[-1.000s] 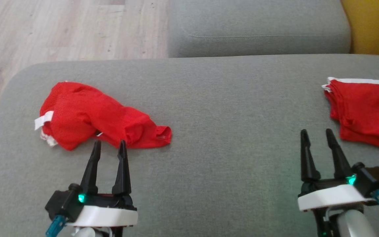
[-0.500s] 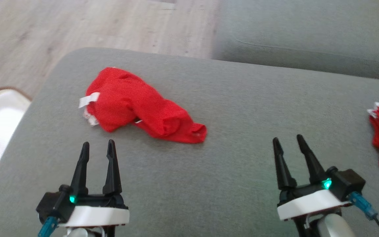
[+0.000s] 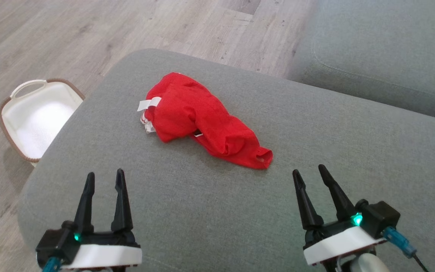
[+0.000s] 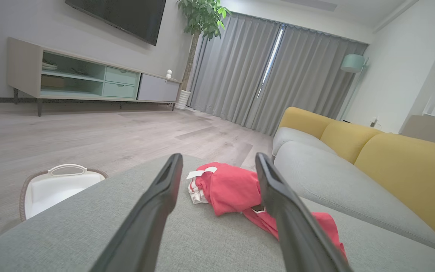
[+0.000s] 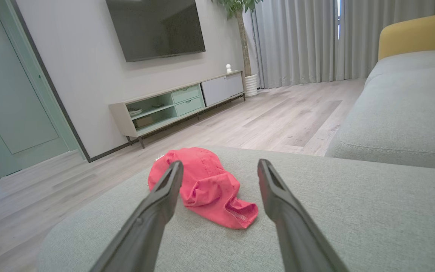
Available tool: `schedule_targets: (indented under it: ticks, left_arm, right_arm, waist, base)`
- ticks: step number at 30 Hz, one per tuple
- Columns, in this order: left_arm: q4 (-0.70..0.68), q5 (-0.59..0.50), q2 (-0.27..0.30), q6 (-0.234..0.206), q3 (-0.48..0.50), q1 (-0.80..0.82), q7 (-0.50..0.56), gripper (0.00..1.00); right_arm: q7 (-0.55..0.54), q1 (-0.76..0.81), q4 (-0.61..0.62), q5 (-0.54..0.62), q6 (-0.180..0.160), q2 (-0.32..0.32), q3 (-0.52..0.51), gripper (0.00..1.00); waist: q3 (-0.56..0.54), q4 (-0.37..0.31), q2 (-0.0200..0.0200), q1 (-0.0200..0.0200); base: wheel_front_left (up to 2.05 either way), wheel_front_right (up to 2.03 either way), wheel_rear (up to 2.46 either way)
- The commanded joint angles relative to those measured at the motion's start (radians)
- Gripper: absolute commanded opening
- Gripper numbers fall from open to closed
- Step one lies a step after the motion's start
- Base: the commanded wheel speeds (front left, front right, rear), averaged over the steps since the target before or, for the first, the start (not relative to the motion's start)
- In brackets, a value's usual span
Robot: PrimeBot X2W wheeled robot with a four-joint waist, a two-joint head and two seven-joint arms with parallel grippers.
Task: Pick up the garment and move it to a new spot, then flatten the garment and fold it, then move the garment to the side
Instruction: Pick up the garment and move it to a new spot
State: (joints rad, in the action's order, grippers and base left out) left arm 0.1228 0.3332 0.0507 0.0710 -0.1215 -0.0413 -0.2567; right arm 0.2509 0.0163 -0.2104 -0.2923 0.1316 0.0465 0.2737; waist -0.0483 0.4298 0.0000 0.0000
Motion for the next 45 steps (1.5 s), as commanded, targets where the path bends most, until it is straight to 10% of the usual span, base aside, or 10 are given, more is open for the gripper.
schedule_targets:
  ticks: [1,12,19,37,38,39,40,45]
  left_arm:
    - [-0.037,-0.008,-0.001,0.002,0.046,0.033,-0.005,1.0]
    - [0.0,-0.07,0.025,0.022,0.14,0.162,-0.005,1.0]
    - [0.176,-0.089,0.152,0.042,0.143,0.437,0.052,1.0]
    - [0.615,0.231,0.393,0.059,-0.253,0.862,0.498,1.0]
    - [0.616,0.256,0.399,0.059,-0.273,0.862,0.507,0.83]
    - [0.614,0.28,0.405,0.059,-0.29,0.863,0.508,0.25]
    - [0.61,0.301,0.412,0.059,-0.306,0.863,0.504,0.0]
    - [0.58,0.333,0.457,0.06,-0.352,0.887,0.371,0.0]
  right_arm:
    - [0.011,-0.018,0.027,-0.007,-0.001,0.004,0.024,1.0]
    - [0.011,-0.059,0.047,0.042,-0.001,0.004,-0.028,1.0]
    - [0.011,-0.11,0.09,0.097,-0.001,0.004,-0.091,1.0]
    - [0.011,-0.197,0.148,0.126,-0.001,0.004,-0.147,1.0]
    - [0.011,-0.197,0.148,0.124,-0.001,0.004,-0.148,1.0]
    - [0.011,-0.198,0.148,0.123,-0.001,0.004,-0.149,1.0]
    - [0.011,-0.198,0.148,0.121,-0.001,0.004,-0.15,1.0]
    - [0.011,-0.2,0.141,0.113,-0.001,0.004,-0.146,1.0]
  waist:
    - [0.003,0.001,0.0,0.0]
    - [0.103,-0.076,0.0,0.0]
    - [0.216,-0.15,0.0,0.0]
    - [0.385,-0.291,0.0,0.0]
    - [0.384,-0.295,0.0,0.0]
    - [0.383,-0.297,0.0,0.0]
    - [0.38,-0.299,0.0,0.0]
    - [0.357,-0.303,0.0,0.0]
  base:
    - [0.0,0.0,0.0]
    - [0.0,0.0,0.0]
    - [0.0,0.0,0.0]
    - [0.0,0.0,0.0]
    - [0.0,0.0,0.0]
    - [0.0,0.0,0.0]
    - [0.0,0.0,0.0]
    - [0.0,0.0,0.0]
